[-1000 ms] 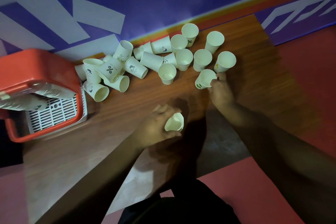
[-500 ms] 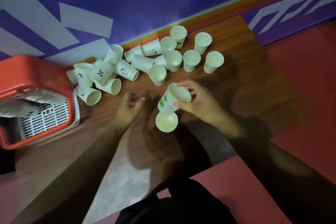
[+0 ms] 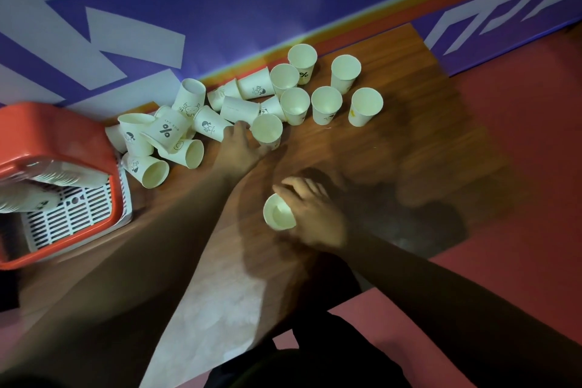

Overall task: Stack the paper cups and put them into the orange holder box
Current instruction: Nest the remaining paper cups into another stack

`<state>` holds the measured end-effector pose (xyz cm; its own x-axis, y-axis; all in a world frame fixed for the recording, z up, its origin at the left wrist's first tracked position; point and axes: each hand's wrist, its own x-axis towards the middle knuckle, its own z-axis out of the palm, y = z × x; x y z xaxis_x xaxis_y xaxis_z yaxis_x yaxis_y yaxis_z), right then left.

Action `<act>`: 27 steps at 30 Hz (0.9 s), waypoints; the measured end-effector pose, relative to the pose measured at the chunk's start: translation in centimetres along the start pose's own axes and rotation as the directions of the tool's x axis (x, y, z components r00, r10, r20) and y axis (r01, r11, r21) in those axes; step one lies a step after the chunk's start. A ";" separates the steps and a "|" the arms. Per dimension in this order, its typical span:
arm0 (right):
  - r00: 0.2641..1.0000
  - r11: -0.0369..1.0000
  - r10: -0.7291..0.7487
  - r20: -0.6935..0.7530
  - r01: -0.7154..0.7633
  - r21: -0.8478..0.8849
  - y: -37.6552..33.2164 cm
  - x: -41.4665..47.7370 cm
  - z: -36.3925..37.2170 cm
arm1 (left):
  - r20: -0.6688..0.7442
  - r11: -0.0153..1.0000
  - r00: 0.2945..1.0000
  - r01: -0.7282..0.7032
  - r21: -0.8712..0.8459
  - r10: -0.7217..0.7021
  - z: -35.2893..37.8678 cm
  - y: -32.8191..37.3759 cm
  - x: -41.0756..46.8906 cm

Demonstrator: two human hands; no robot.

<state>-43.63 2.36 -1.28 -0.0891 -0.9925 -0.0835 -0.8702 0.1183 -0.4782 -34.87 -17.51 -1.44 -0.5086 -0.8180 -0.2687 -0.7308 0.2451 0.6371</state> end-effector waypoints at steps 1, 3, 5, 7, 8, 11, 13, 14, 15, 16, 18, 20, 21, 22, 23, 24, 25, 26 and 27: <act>0.998 0.996 0.062 -0.001 -0.062 0.058 0.3 0.2 -0.1 | -0.013 0.999 1.000 -0.026 0.022 0.026 0.4 0.3 0.4; 0.980 0.963 0.197 0.014 -0.196 0.185 1.5 0.6 -0.7 | -0.007 0.994 0.999 -0.049 0.101 0.050 1.2 0.6 1.4; 0.948 0.906 0.318 0.026 -0.312 0.286 3.1 1.1 -2.0 | 0.025 0.981 0.999 -0.027 0.191 0.022 1.9 0.5 2.4; 0.912 0.868 0.410 0.023 -0.398 0.296 4.7 1.5 -3.3 | 0.075 0.963 0.997 -0.048 0.266 0.029 2.6 -0.1 2.8; 0.898 0.863 0.440 0.011 -0.426 0.271 5.5 1.7 -3.9 | 0.092 0.960 0.995 -0.069 0.270 0.045 2.9 -0.4 2.8; 0.868 0.866 0.488 -0.095 -0.468 0.176 7.4 2.5 -4.6 | 0.124 0.964 0.991 -0.074 0.255 0.044 3.2 -1.5 2.5; 0.854 0.875 0.485 -0.189 -0.470 0.118 8.4 3.7 -4.7 | 0.081 0.974 0.994 -0.092 0.208 0.076 2.6 -1.7 2.0; 0.852 0.877 0.480 -0.209 -0.469 0.103 8.8 4.4 -4.8 | 0.041 0.978 0.993 -0.116 0.171 0.111 2.1 -1.5 1.6; 0.853 0.879 0.477 -0.212 -0.467 0.102 9.1 5.2 -4.9 | -0.002 0.986 0.992 -0.127 0.105 0.128 1.4 -1.0 0.9; 0.853 0.878 0.478 -0.208 -0.466 0.107 9.4 6.0 -5.0 | -0.038 0.992 0.992 -0.123 0.004 0.123 0.4 -0.5 0.2; 0.853 0.880 0.475 -0.216 -0.465 0.097 9.9 7.6 -5.3 | -0.024 0.969 0.998 -0.067 -0.236 0.063 -1.5 0.6 -1.9; 0.846 0.874 0.481 -0.229 -0.483 0.051 10.4 8.9 -5.3 | 0.001 0.930 0.997 -0.077 -0.359 0.083 -3.2 1.3 -4.1; 0.839 0.866 0.492 -0.233 -0.500 0.030 10.7 9.4 -5.2 | 0.014 0.909 0.994 -0.090 -0.407 0.105 -3.9 1.5 -5.3; 0.830 0.855 0.507 -0.232 -0.519 0.011 11.1 10.0 -5.0 | 0.029 0.884 0.991 -0.103 -0.456 0.131 -4.6 1.9 -6.5; 0.822 0.843 0.524 -0.224 -0.539 -0.006 11.5 10.4 -4.9 | 0.042 0.860 0.987 -0.114 -0.498 0.155 -5.0 2.1 -7.7; 0.815 0.831 0.541 -0.207 -0.556 -0.021 11.8 10.8 -4.9 | 0.058 0.835 0.982 -0.119 -0.538 0.177 -5.3 2.2 -8.8; 0.815 0.825 0.550 -0.181 -0.564 -0.031 12.2 11.2 -4.8 | 0.075 0.821 0.977 -0.125 -0.557 0.200 -5.4 2.1 -9.7; 0.821 0.827 0.549 -0.155 -0.561 -0.037 12.5 11.4 -4.8 | 0.100 0.809 0.969 -0.129 -0.573 0.226 -5.3 2.0 -10.5; 0.829 0.832 0.543 -0.135 -0.552 -0.045 12.7 11.6 -4.7 | 0.131 0.802 0.960 -0.129 -0.583 0.249 -5.1 1.8 -11.3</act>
<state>-58.04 -7.78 -4.21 -0.6114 -0.7627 -0.2111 -0.6971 0.6453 -0.3123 -28.14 -10.51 6.42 -0.7297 -0.6559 -0.1933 -0.2548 -0.0015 0.9670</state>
